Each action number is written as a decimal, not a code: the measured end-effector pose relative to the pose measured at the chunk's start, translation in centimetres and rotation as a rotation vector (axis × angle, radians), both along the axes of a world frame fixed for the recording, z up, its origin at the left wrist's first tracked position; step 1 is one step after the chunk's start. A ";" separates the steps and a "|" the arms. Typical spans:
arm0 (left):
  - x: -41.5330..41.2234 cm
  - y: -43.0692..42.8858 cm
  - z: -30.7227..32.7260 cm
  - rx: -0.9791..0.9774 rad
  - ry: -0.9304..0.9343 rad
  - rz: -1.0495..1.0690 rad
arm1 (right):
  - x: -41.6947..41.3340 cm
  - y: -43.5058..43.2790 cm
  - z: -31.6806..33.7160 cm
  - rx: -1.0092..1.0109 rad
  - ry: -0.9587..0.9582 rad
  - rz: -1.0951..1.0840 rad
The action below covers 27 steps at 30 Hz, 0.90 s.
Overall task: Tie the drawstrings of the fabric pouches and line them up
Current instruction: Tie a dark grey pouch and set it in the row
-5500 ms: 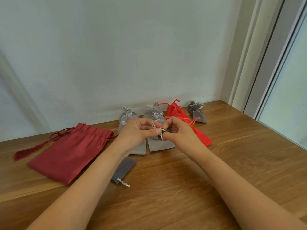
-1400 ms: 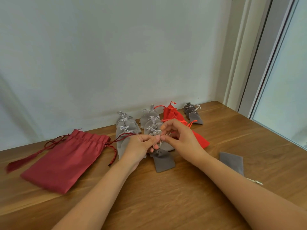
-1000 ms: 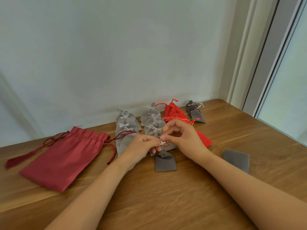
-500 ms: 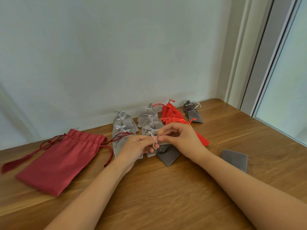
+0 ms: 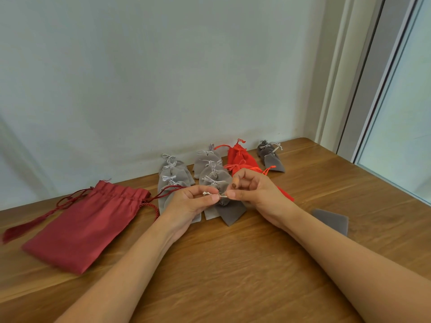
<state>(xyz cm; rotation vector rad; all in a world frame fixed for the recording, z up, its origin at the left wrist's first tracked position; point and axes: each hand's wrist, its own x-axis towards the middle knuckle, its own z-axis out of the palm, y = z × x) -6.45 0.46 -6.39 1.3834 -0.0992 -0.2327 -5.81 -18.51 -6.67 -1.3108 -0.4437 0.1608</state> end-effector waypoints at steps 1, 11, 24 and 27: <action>0.0 0.1 0.0 0.005 -0.008 -0.007 | 0.0 0.0 0.0 -0.014 -0.002 0.008; 0.1 0.0 -0.6 0.139 -0.148 -0.001 | 0.2 0.4 -0.5 -0.227 -0.052 -0.034; -0.1 -0.8 -0.9 0.371 -0.336 0.099 | 0.3 0.5 -0.7 -0.191 0.000 -0.008; -0.3 -1.0 -0.8 0.367 -0.341 0.109 | 0.2 0.6 -0.8 -0.149 0.034 -0.027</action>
